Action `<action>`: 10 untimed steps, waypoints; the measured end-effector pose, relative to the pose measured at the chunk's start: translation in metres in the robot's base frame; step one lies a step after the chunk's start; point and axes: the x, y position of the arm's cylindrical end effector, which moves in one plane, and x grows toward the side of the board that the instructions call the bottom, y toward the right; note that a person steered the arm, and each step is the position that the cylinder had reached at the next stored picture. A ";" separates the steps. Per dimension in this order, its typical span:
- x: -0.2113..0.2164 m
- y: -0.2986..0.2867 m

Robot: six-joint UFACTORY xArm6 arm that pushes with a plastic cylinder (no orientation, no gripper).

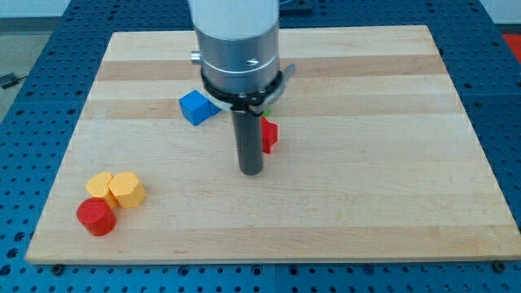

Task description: Place the red star towards the bottom of the green circle

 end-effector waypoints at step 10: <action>0.021 -0.007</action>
